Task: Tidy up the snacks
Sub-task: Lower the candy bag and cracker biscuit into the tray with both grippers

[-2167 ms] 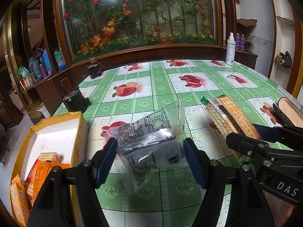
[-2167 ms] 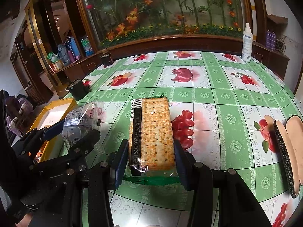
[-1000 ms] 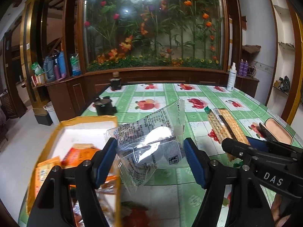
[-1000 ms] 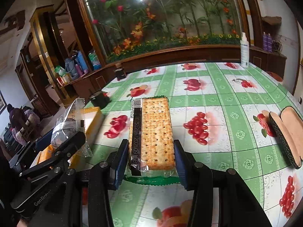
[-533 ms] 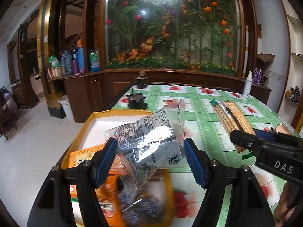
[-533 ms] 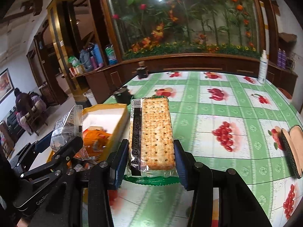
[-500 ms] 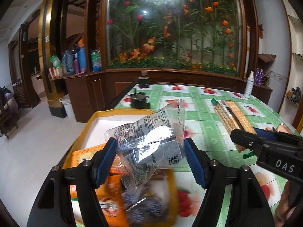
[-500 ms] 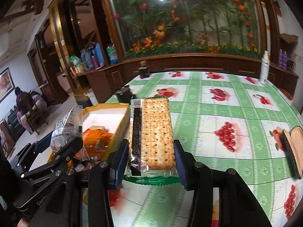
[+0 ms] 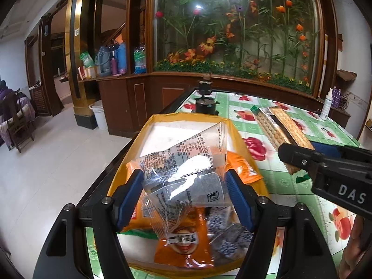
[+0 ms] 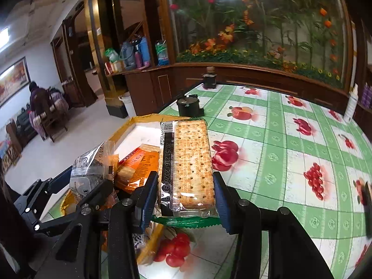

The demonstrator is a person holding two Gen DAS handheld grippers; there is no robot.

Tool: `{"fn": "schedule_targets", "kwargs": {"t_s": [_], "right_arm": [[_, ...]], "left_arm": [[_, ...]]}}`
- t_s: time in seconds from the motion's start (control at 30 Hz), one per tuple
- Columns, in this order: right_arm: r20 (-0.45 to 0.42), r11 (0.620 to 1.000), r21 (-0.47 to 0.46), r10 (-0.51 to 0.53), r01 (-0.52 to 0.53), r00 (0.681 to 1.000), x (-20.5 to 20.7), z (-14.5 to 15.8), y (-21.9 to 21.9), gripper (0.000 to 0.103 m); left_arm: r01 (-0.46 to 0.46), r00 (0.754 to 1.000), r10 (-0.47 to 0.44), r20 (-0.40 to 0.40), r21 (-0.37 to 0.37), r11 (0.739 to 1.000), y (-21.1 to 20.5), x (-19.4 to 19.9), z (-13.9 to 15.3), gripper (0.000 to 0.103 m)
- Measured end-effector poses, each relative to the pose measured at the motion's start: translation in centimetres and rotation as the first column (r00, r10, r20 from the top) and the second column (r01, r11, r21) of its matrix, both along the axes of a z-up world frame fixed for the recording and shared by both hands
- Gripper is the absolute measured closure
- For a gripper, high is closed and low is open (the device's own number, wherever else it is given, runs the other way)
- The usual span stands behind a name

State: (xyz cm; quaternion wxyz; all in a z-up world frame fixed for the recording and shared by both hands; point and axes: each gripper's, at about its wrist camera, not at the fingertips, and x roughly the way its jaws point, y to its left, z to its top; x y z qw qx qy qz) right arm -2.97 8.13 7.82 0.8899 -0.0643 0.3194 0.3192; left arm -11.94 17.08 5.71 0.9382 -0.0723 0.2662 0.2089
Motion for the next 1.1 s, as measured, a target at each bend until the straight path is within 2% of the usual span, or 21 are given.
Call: {"fn": "schedule_targets", "kwargs": {"t_s": [0.37, 1.1], "right_arm": [[0.077, 0.992, -0.122, 0.036, -0.027, 0.996, -1.1, -1.3, 4.1, 0.053], [0.063, 0.988, -0.150, 0.051, -0.042, 0.997, 0.2, -2.3, 6.3, 0.053]], "left_arm": [[-0.011, 1.000, 0.011, -0.017, -0.007, 1.000, 0.7, -0.1, -0.8, 0.032], [-0.046, 0.997, 0.049, -0.054, 0.043, 0.998, 1.1, 0.7, -0.8, 0.032]]}}
